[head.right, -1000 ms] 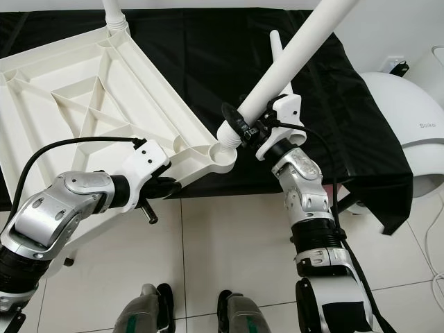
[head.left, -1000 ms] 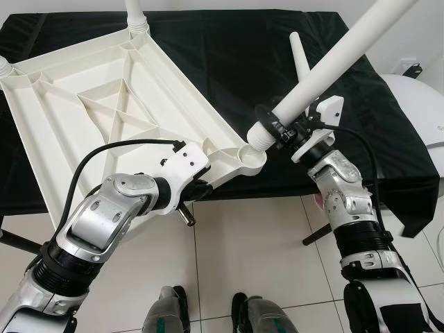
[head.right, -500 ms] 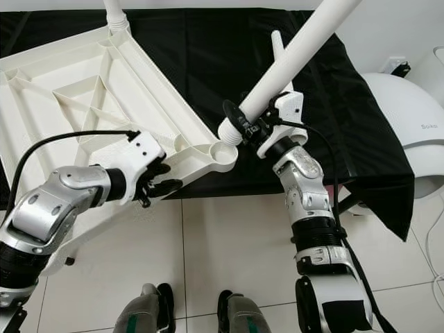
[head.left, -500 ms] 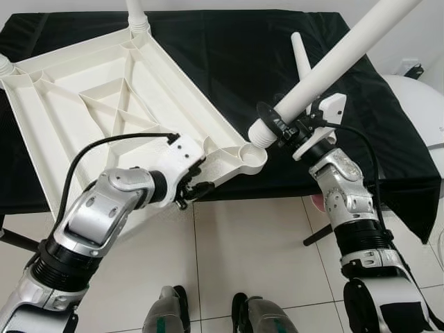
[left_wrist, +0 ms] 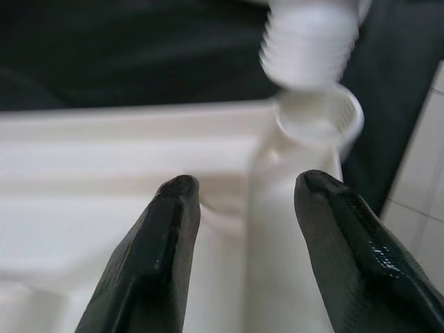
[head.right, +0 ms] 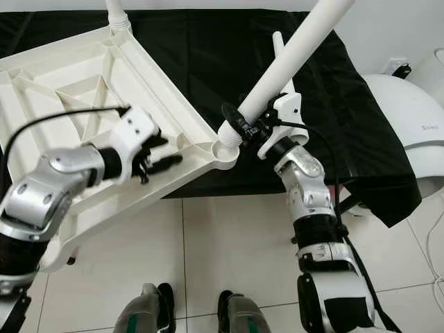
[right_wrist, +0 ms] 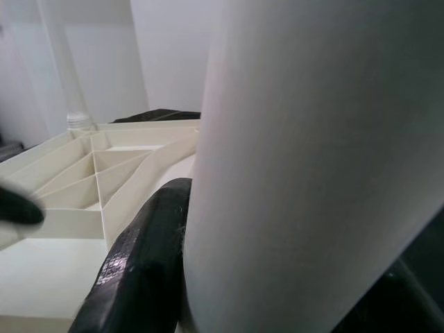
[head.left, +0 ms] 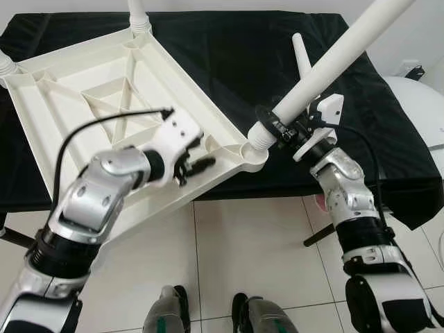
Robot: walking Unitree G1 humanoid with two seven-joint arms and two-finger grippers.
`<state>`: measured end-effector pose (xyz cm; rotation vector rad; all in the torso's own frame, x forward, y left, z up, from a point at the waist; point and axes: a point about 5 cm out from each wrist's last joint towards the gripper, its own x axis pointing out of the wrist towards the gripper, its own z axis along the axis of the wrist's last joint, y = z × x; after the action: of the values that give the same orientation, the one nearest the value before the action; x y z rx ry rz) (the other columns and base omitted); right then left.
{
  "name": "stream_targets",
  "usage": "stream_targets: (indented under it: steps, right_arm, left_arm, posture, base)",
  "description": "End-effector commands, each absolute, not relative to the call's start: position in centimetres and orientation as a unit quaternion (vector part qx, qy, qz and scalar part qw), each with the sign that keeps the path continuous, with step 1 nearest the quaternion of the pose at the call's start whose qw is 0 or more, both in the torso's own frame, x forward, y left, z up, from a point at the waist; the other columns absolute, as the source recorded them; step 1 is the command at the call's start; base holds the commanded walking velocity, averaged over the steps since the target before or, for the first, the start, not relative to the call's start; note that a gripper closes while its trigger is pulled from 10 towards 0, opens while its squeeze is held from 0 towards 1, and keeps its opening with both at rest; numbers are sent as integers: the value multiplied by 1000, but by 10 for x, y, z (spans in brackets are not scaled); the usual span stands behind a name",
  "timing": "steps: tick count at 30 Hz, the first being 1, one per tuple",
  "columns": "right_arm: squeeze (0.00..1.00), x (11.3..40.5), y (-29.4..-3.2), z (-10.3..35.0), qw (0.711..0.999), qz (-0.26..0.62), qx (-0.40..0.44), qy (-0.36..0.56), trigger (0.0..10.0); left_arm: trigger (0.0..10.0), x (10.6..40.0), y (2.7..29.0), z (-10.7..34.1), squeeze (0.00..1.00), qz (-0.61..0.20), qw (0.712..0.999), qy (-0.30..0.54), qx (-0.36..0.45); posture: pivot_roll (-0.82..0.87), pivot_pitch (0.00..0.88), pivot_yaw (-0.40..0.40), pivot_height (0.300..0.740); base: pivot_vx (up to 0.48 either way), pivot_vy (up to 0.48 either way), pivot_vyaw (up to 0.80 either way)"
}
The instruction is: Building children table
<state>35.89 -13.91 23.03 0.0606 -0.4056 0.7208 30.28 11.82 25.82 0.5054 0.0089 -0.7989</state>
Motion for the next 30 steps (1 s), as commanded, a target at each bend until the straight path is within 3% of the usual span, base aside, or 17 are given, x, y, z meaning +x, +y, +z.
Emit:
stream_targets:
  steps: [1, 15, 30]
  right_arm:
    - [0, 360, -138, 230, 912, 364, 18, -186, 10000]
    - [0, 367, -139, 240, 905, 385, -7, -179, 10000]
    - [0, 371, -130, 244, 874, 462, -49, -145, 10000]
  left_arm:
    - [10000, 308, 121, 269, 0, -339, 909, -32, 242]
    - [10000, 310, 102, 315, 0, -349, 899, -114, 239]
    - [10000, 313, 65, 335, 0, -401, 880, -160, 198]
  posture:
    - [-12, 183, -55, 740]
    - [-7, 183, -58, 740]
    - [-4, 174, -81, 740]
  base:
    - [0, 0, 0]
    - [0, 0, 0]
    - [0, 0, 0]
